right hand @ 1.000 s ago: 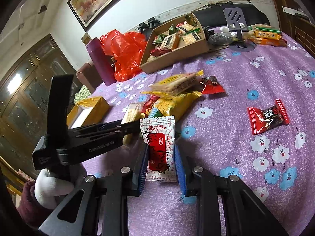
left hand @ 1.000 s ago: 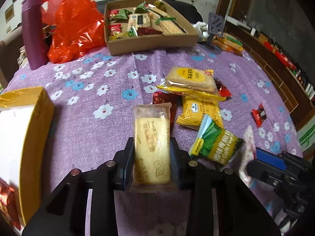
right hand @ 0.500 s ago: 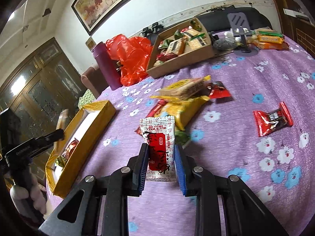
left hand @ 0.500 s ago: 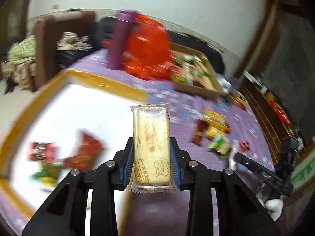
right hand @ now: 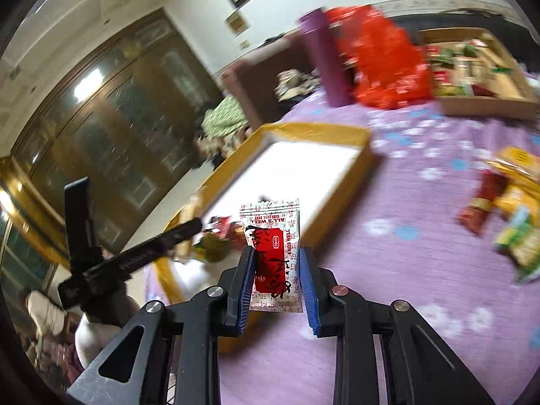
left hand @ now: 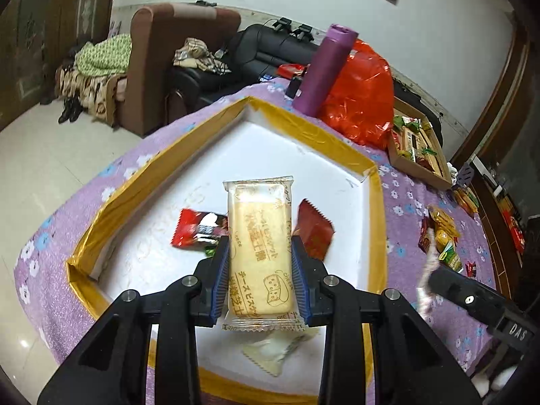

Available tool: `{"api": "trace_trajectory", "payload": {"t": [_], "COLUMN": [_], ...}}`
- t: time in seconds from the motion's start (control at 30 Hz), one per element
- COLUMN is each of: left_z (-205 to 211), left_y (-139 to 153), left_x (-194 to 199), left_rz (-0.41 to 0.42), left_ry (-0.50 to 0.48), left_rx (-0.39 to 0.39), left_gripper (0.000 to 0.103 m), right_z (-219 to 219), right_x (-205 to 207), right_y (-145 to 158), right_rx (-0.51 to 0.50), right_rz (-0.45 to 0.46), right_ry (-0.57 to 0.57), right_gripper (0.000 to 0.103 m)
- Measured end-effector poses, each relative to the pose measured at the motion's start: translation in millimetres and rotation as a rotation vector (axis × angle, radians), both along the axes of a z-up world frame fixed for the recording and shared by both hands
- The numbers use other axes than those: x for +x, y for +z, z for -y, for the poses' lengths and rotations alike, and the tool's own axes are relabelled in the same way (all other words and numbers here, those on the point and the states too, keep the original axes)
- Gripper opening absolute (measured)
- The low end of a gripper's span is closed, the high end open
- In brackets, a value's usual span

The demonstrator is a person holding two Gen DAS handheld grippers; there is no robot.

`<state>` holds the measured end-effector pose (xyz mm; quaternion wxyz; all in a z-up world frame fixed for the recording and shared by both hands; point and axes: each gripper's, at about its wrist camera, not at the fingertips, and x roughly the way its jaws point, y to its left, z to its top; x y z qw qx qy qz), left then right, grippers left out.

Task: Organize snacks
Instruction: 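Carry the sachet and biscuit pack over the white tray and release both, then grasp the red chocolate bar with the right gripper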

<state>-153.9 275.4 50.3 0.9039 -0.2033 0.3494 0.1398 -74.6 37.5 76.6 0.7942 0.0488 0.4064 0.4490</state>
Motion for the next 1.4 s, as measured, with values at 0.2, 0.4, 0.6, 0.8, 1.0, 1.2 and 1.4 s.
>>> {"api": "trace_trajectory", "payload": {"t": [0.2, 0.4, 0.6, 0.8, 1.0, 1.2, 1.4], "left_z": [-14, -18, -4, 33, 79, 119, 136], "left_y": [-1, 10, 26, 42, 48, 44, 45], "left_x": [-10, -21, -25, -22, -11, 2, 4], "left_rz": [0.019, 0.049, 0.098, 0.112, 0.102, 0.061, 0.039], "left_ry": [-0.003, 0.007, -0.046, -0.143, -0.262, -0.339, -0.358], "left_rx": [-0.049, -0.062, -0.083, -0.041, 0.004, 0.013, 0.043], "left_gripper": [0.036, 0.055, 0.061, 0.063, 0.065, 0.064, 0.064], "right_z": [-53, -67, -35, 34, 140, 189, 158], "right_x": [-4, -19, -18, 4, 50, 107, 100], "right_y": [-14, -14, -8, -15, -19, -37, -51], "right_rx": [-0.064, -0.089, -0.049, -0.033, -0.063, -0.127, -0.051], "right_rz": [-0.001, 0.057, 0.05, 0.019, 0.024, -0.011, -0.131], "right_ry": [0.038, 0.048, -0.008, -0.139, -0.415, -0.563, -0.284], "right_gripper": [0.027, 0.031, 0.035, 0.036, 0.046, 0.04, 0.02]}}
